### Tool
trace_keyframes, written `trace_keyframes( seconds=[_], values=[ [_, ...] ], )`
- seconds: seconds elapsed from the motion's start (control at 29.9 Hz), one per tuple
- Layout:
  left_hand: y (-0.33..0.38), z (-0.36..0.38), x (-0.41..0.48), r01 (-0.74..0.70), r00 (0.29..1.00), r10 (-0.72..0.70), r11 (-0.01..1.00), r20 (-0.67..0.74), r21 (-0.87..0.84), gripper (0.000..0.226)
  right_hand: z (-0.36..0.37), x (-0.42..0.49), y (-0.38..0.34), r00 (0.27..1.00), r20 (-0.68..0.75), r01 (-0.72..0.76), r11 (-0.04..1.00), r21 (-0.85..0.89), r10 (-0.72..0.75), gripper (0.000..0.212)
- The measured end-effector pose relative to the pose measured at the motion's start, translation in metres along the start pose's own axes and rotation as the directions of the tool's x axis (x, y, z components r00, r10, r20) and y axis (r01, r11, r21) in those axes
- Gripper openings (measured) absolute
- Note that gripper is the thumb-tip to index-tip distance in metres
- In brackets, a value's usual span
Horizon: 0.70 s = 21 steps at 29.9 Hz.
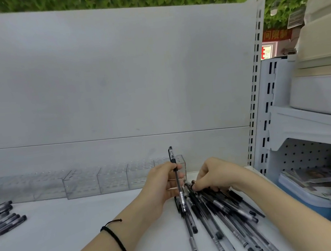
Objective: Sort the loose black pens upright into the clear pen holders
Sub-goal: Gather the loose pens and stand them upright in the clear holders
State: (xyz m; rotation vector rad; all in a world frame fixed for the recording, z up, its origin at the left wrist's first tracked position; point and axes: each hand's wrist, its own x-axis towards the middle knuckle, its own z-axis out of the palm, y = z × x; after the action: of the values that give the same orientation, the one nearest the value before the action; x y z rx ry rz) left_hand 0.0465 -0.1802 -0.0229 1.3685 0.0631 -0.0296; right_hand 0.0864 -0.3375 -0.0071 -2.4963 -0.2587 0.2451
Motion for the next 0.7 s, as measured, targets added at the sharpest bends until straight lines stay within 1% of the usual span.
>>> trace_keyframes(
  seconds=[0.1, 0.23, 0.3, 0.37, 0.47, 0.5, 0.57, 0.64, 0.7],
  values=[
    [-0.001, 0.000, 0.001, 0.020, 1.000, -0.020, 1.000, -0.017, 0.001, 0.019, -0.003, 0.001, 0.003, 1.000, 0.013, -0.005, 0.992, 0.124, 0.003, 0.015],
    [-0.002, -0.001, 0.004, 0.045, 0.998, -0.045, 0.999, -0.038, -0.021, 0.021, -0.010, 0.005, 0.008, 1.000, 0.004, -0.020, 0.955, 0.297, 0.019, 0.023],
    [-0.002, 0.000, 0.005, 0.053, 0.998, -0.055, 0.998, -0.039, -0.037, 0.023, -0.013, 0.005, 0.008, 1.000, 0.014, -0.011, 0.891, 0.454, 0.005, 0.027],
    [-0.001, 0.001, 0.005, 0.069, 0.997, -0.070, 0.996, -0.024, -0.061, 0.028, -0.016, 0.003, 0.006, 1.000, 0.010, 0.013, 0.791, 0.612, -0.024, 0.024],
    [0.002, 0.004, 0.002, 0.082, 0.996, -0.079, 0.993, 0.043, -0.089, 0.030, -0.018, 0.001, 0.001, 0.995, -0.013, 0.072, 0.631, 0.773, -0.096, 0.014],
    [0.003, 0.006, 0.000, 0.086, 0.994, -0.079, 0.991, 0.080, -0.097, 0.027, -0.017, 0.001, 0.000, 0.993, -0.023, 0.087, 0.578, 0.811, -0.118, 0.015],
    [0.003, 0.010, -0.006, 0.103, 0.982, -0.086, 0.990, 0.168, -0.095, 0.022, -0.014, 0.002, -0.003, 0.989, -0.042, 0.108, 0.496, 0.862, -0.143, 0.024],
    [0.000, 0.013, -0.010, 0.117, 0.962, -0.098, 0.991, 0.256, -0.059, 0.030, -0.010, 0.002, -0.006, 0.987, -0.069, 0.131, 0.474, 0.871, -0.146, 0.032],
    [-0.002, 0.014, -0.012, 0.121, 0.948, -0.100, 0.991, 0.304, -0.051, 0.037, -0.008, 0.002, -0.007, 0.984, -0.108, 0.164, 0.501, 0.850, -0.139, 0.032]
  ],
)
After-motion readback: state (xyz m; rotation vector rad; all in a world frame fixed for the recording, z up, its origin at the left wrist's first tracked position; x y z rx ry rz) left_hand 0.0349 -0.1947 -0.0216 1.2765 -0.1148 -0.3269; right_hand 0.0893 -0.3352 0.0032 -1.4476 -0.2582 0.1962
